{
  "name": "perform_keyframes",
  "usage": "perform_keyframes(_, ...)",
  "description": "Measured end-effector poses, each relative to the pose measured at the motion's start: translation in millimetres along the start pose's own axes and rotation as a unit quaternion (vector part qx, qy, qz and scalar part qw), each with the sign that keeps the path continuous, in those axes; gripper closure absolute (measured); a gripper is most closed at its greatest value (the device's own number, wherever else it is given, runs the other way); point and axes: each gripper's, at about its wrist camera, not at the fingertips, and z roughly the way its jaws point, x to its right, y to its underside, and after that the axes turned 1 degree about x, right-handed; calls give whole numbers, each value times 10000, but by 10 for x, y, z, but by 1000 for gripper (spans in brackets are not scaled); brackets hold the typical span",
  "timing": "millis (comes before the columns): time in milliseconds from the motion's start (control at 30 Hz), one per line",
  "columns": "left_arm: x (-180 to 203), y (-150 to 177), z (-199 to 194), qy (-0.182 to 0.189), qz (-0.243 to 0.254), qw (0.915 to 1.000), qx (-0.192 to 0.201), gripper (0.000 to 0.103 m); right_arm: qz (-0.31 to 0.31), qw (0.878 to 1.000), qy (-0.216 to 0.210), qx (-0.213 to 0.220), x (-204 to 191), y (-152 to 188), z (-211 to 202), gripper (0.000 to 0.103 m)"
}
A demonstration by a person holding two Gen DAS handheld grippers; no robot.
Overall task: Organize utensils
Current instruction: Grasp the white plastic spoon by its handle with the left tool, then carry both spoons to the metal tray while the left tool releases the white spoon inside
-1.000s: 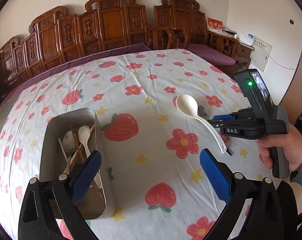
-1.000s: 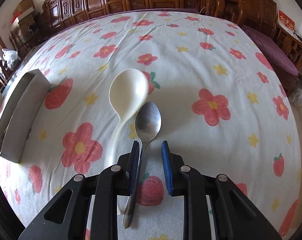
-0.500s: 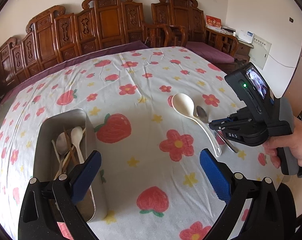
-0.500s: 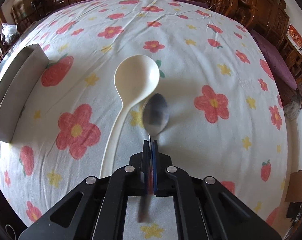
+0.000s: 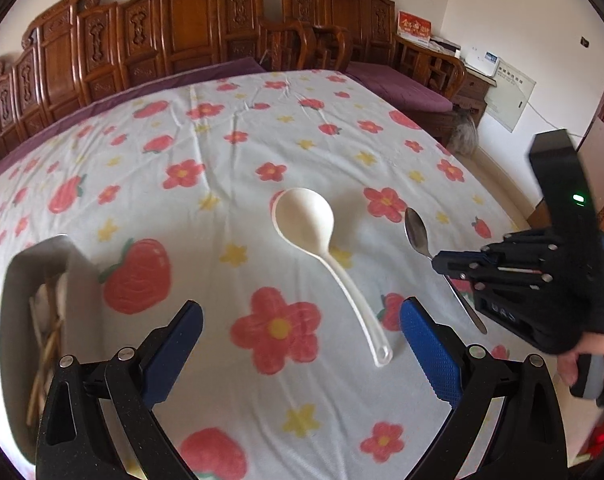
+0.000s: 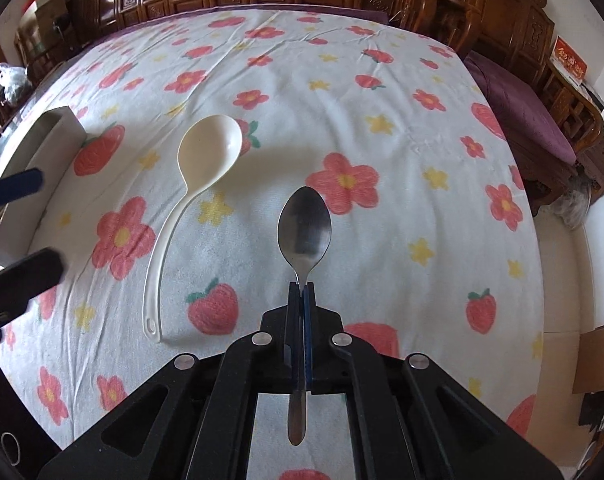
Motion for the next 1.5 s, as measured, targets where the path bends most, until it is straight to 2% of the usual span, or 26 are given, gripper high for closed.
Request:
perform_keyframes(167,165,-101,290,35,14,9997,-244,21,30,9999,-70,99,78,41,-109,101)
perform_keyframes(300,207,-160,501,-75,-69,9988,-470,33,62,9998,-125,162,122,53,-164,101)
perform_keyframes(533,194,-212,756,-153,-249,9961,-833,64,98,9994,-192,253,177,66,-244,100)
perform_keyframes(700,174,-239,829,-159,-378,9948,-935,72,72,9993,-227,291,154,50,-280,100)
perform_keyframes(767,163,-252,840,-131,-408,9945,-955,82,61,9992,-248,306,127,43,-292,100)
perform_keyframes(833,150,-257,843,-158,-435,9940,-991,97,44,9991,-268,320,100,35,-305,100)
perform_keyframes(1267,15,-296,406,-240,-229,9978,-570,100,-98,9980,-351,509,-208,-94,-496,100)
perform_keyframes(1500,-199,-311,-28,-395,-145,9987,-269,100,-228,9970,-413,613,-480,-202,-601,100)
